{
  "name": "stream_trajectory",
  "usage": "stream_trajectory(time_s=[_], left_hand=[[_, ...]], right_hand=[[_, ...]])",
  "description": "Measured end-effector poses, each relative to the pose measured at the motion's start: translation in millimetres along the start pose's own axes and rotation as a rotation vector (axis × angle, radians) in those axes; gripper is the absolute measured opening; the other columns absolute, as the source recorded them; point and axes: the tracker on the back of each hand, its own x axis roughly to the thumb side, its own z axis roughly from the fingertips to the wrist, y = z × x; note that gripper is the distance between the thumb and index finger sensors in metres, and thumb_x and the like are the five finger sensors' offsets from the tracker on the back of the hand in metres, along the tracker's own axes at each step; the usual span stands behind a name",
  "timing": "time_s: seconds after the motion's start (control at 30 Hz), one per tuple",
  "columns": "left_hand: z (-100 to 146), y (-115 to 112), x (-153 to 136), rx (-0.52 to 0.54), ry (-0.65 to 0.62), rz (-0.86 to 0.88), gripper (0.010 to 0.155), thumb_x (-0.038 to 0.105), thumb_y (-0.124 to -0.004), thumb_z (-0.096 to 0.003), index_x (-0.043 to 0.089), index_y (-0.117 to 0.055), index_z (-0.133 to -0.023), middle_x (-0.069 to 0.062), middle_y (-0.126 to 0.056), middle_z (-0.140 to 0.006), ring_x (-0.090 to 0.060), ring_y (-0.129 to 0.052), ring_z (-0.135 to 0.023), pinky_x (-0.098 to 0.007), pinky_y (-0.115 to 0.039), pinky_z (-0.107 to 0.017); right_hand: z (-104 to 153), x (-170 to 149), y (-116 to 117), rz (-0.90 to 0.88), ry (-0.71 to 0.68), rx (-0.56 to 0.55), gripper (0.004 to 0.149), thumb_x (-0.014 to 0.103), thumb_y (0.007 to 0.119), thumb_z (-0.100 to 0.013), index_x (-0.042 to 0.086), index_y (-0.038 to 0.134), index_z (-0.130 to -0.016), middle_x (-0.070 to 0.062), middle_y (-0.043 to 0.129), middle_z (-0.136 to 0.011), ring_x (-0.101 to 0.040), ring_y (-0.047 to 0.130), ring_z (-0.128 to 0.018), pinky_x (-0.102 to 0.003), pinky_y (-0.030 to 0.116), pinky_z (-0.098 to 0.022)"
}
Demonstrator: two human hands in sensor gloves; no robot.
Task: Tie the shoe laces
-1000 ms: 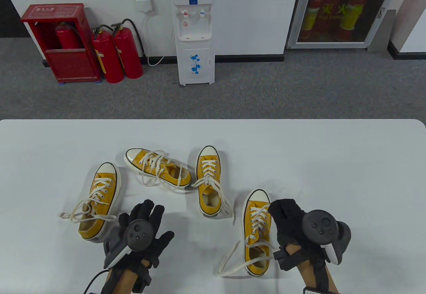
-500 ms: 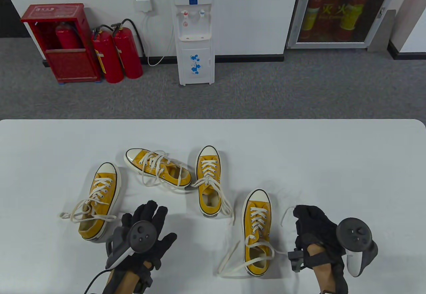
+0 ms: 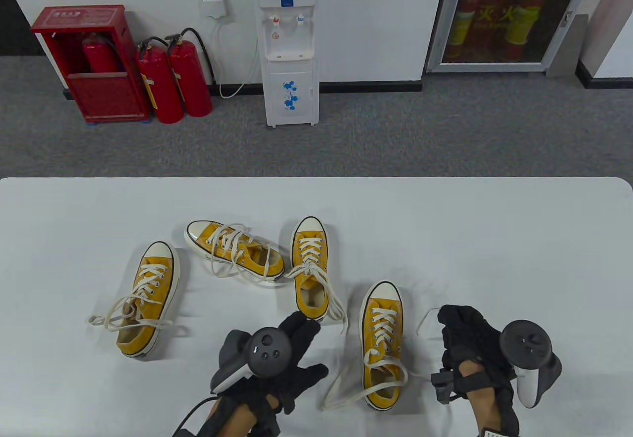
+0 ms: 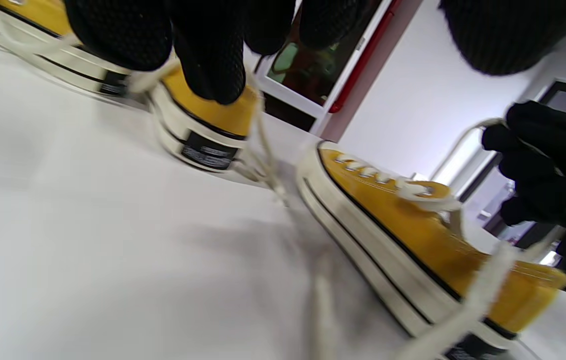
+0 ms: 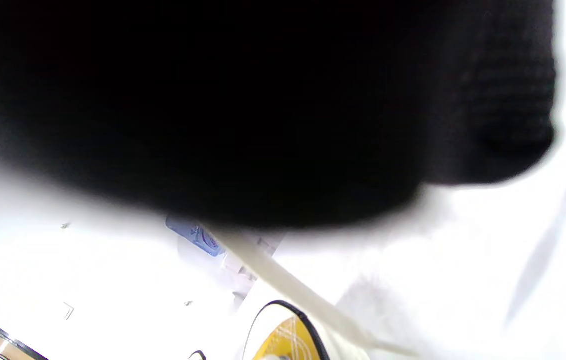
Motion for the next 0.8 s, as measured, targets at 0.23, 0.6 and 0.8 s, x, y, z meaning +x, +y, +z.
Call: stream_trajectory(time_s=[0.23, 0.6, 0.8], left_hand=[[-20.9, -30.7, 36.9, -0.081, -0.06, -0.01, 0.078, 0.069, -0.082, -0.0407, 0.029, -0.067, -0.106, -0.007, -0.074, -0.112, -0.033, -0.093, -0.085, -0.06, -0.072, -0.065], [-24.2, -63.4, 32.4, -0.146, -0.056, -0.089, 0.079, 0.074, -0.084, -0.0362, 0.029, -0.074, -0.1, -0.006, -0.076, -0.11, -0.036, -0.087, -0.092, -0.068, -0.058, -0.074], [-24.7, -72.8, 35.6, -0.161, -0.051, -0.154, 0.066, 0.064, -0.087, -0.0403, 0.031, -0.08, -0.097, -0.005, -0.077, -0.11, -0.037, -0.084, -0.095, -0.071, -0.054, -0.075]], right_hand=[[0.8, 2.7, 2.0, 0.014, -0.027, 0.007, 0.045, 0.054, 0.079, -0.042, 0.019, 0.092, -0.067, 0.01, 0.099, -0.035, 0.003, 0.101, 0.008, -0.034, 0.097, -0.02], [1.3, 3.5, 5.5, 0.029, -0.028, 0.025, 0.046, 0.054, 0.079, -0.042, 0.019, 0.092, -0.067, 0.011, 0.098, -0.035, 0.004, 0.101, 0.009, -0.034, 0.097, -0.019], [2.0, 4.3, 6.6, 0.03, -0.025, 0.036, 0.046, 0.055, 0.079, -0.042, 0.019, 0.092, -0.067, 0.011, 0.098, -0.035, 0.004, 0.101, 0.009, -0.034, 0.097, -0.019]])
